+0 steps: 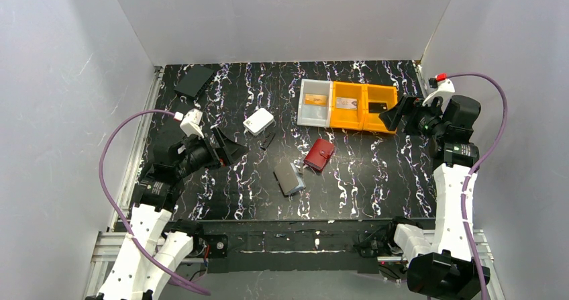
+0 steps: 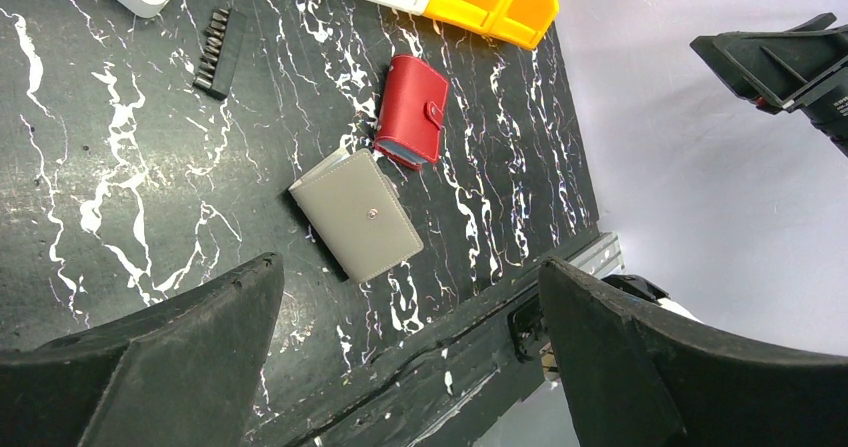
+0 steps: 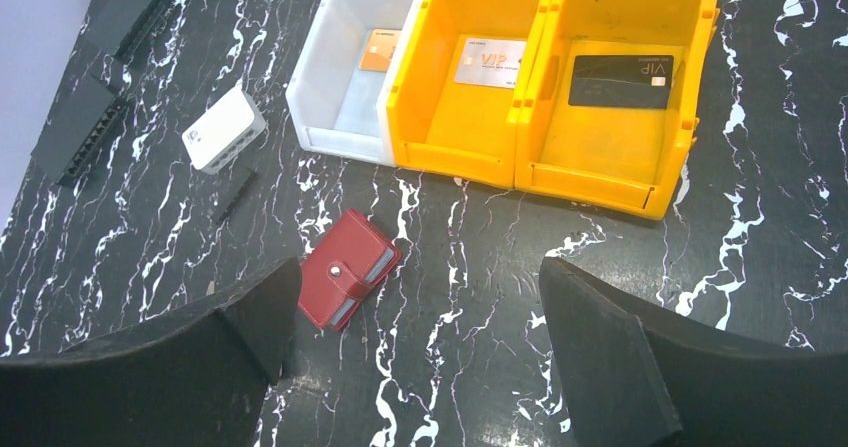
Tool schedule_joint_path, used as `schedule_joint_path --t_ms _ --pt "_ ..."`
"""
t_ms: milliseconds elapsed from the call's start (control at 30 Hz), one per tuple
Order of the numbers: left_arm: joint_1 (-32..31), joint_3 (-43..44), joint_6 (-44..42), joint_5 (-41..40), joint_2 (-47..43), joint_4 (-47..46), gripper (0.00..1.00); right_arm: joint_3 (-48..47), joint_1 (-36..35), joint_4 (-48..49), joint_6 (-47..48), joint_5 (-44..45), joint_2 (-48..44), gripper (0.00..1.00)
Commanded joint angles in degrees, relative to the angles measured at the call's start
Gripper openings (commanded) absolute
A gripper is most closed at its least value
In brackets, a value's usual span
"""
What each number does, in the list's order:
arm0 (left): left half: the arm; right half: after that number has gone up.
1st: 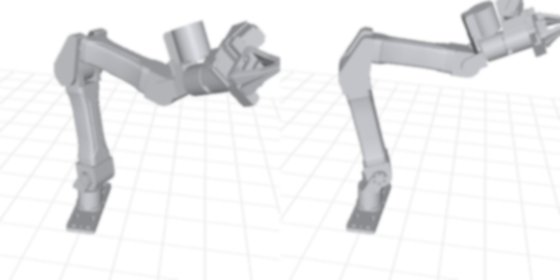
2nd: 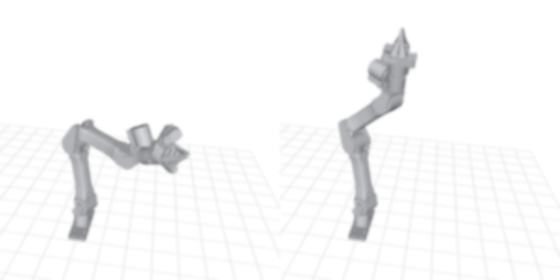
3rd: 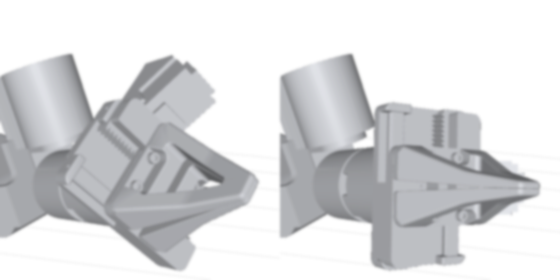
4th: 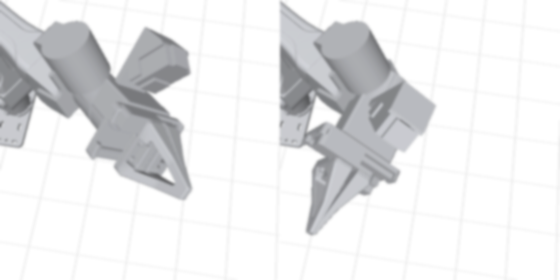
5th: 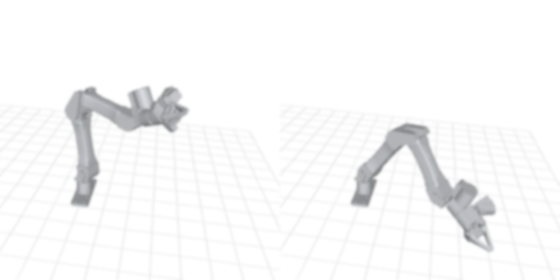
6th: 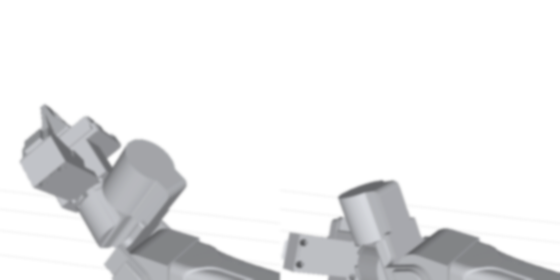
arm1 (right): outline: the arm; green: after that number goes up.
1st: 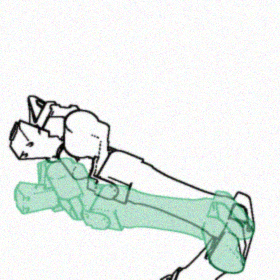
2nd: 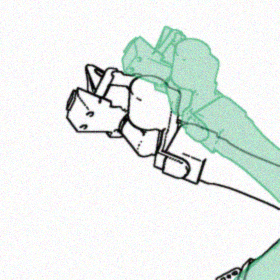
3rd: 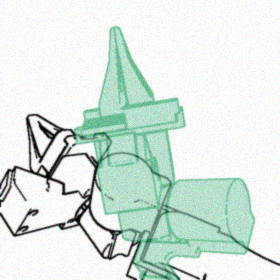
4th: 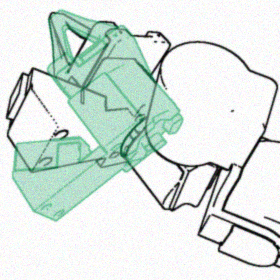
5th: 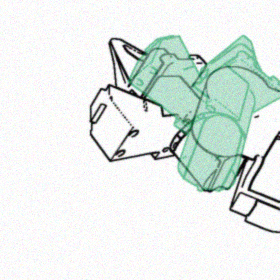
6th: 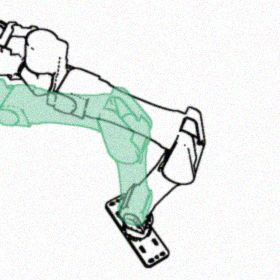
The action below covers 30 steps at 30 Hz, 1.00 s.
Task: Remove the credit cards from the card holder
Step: Reset both arms
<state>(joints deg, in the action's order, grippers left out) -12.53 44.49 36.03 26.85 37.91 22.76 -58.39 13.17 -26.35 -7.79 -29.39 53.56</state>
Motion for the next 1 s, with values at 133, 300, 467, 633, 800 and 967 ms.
schedule_joint_path --t_ms 133,300,467,633,800,967 --pt "0.2 -0.5 0.0 1.2 -0.6 -0.5 0.98 -1.9 0.6 2.6 -1.2 -0.7 -1.0 0.98" --pt "0.2 -0.5 0.0 1.4 -0.6 -0.6 0.98 -1.7 0.9 2.7 -1.3 -0.7 -0.8 0.98" --pt "0.2 -0.5 -0.1 1.6 -0.6 -0.8 0.98 -1.6 1.1 2.8 -1.4 -0.9 -0.8 0.98" --pt "0.2 -0.5 -0.2 1.9 -0.5 -0.9 0.98 -1.6 1.2 2.9 -1.5 -1.1 -0.7 0.98" --pt "0.2 -0.5 -0.3 1.9 -0.6 -0.9 0.98 -1.5 1.4 3.0 -1.7 -1.4 -0.7 0.98" --pt "0.2 -0.6 -0.4 1.8 -0.6 -0.8 0.98 -1.3 1.5 3.1 -1.7 -1.3 -0.8 0.98"
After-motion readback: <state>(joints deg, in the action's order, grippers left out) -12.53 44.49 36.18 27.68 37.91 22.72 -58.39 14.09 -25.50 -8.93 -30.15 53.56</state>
